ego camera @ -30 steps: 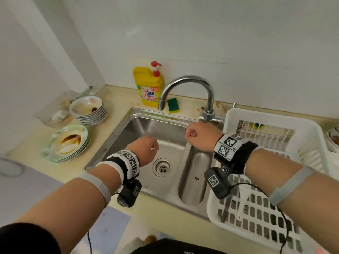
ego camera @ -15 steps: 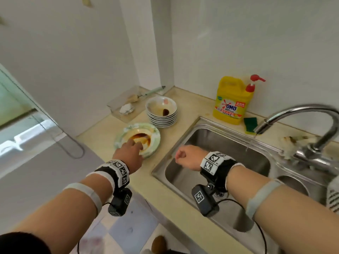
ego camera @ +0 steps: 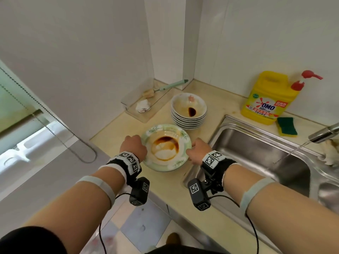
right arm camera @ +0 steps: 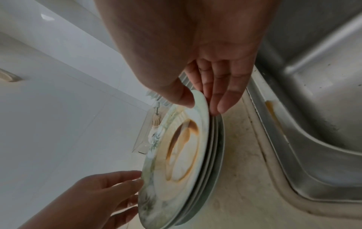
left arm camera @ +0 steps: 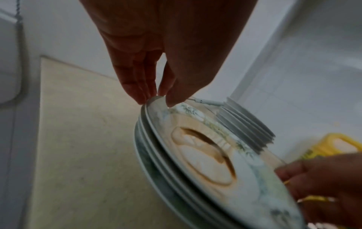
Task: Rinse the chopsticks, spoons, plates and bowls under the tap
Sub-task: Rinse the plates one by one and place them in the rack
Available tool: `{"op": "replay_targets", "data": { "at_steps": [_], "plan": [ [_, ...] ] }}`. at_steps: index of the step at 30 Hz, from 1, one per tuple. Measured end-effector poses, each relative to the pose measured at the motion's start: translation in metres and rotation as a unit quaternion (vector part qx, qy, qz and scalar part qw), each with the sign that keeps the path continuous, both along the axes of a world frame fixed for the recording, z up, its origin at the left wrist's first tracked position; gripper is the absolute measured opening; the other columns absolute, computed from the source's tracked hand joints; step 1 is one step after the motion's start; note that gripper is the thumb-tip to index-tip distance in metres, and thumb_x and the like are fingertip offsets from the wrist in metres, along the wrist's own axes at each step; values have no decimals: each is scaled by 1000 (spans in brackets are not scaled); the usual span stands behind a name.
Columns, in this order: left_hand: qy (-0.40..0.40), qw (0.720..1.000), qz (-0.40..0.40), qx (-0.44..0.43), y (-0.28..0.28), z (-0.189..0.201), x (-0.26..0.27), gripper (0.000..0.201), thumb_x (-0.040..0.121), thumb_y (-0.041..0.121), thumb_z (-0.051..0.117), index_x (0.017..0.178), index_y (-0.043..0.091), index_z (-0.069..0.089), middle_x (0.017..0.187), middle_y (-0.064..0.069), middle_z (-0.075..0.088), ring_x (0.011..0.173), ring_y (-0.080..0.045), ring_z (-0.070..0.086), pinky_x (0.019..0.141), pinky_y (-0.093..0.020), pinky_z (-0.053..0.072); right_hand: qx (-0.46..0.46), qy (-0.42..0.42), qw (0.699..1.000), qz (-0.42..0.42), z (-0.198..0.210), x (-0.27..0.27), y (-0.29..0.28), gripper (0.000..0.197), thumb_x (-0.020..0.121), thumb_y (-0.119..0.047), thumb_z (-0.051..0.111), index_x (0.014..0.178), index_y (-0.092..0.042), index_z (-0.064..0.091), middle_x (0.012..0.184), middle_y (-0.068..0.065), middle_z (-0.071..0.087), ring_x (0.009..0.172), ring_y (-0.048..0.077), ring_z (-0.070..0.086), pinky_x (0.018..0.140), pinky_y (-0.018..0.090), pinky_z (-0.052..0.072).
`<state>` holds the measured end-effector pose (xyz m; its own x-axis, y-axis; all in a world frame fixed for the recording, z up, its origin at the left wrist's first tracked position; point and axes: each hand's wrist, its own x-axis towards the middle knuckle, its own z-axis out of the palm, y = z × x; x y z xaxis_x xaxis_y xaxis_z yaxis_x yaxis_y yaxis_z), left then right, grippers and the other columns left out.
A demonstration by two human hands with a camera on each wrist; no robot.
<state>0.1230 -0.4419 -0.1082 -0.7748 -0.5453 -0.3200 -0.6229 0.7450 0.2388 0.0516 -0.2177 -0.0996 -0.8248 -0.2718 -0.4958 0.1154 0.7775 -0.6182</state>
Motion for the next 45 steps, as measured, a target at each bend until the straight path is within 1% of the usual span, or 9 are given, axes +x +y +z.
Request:
{"op": "replay_targets", "data": {
  "at_steps": [9,13,18,23,30,34,38,41,45],
  "plan": [
    [20,991,83,105,-8,0,-14,28,92,13,61,119,6,57,101,-9,59,82,-26,55,70,-34,44,-70,-36,996,-49,2,0,1,36,91,-13,66,117,-8,41,98,8,57,92,34,71,77,51,63],
    [47,986,96,126,-1,-1,-15,23,88,12,62,109,2,63,99,-12,67,67,-19,54,52,-28,39,-170,-99,973,-123,0,3,12,32,90,-1,66,107,-11,41,114,12,53,90,34,69,71,54,63],
    [115,968,100,200,29,8,-15,33,85,20,67,116,9,59,101,-12,69,90,-30,67,71,-38,55,-233,-115,950,-172,2,6,50,30,93,2,63,110,-13,44,122,20,59,90,38,72,67,54,63],
    [169,890,125,405,98,27,-19,9,93,11,65,100,11,60,104,-22,72,86,-29,70,83,-48,62,-279,-105,923,-245,8,1,119,30,98,0,58,126,-9,52,109,18,68,72,28,69,62,42,59],
    [86,802,80,585,201,34,-21,22,100,13,62,122,9,61,109,-17,76,96,-31,75,76,-38,64,-342,-104,889,-286,15,1,205,23,101,2,52,117,-15,56,122,11,65,89,29,71,64,42,61],
    [113,828,49,546,239,34,-33,22,99,7,61,121,7,62,105,-17,76,91,-30,76,67,-39,64,-313,-109,901,-280,16,2,251,25,102,-4,54,125,-12,53,120,15,67,95,33,74,72,45,63],
    [145,910,-63,382,265,37,-47,8,94,24,63,101,19,64,98,-13,74,90,-34,74,79,-56,61,-234,-92,927,-278,9,0,290,32,101,-13,56,132,-12,48,121,12,65,98,31,72,70,42,62],
    [148,956,-158,199,273,37,-57,27,92,34,59,112,17,66,105,-11,73,97,-34,69,88,-49,57,-195,-85,937,-275,4,2,312,28,102,-9,50,130,-11,49,117,13,65,101,31,69,77,42,59],
    [182,956,-212,85,276,41,-65,30,100,26,54,125,14,63,107,-14,72,99,-37,66,86,-41,53,-67,-25,978,-194,6,1,327,16,98,-13,51,107,-13,64,105,12,71,96,31,70,89,47,60]
  ]
}}
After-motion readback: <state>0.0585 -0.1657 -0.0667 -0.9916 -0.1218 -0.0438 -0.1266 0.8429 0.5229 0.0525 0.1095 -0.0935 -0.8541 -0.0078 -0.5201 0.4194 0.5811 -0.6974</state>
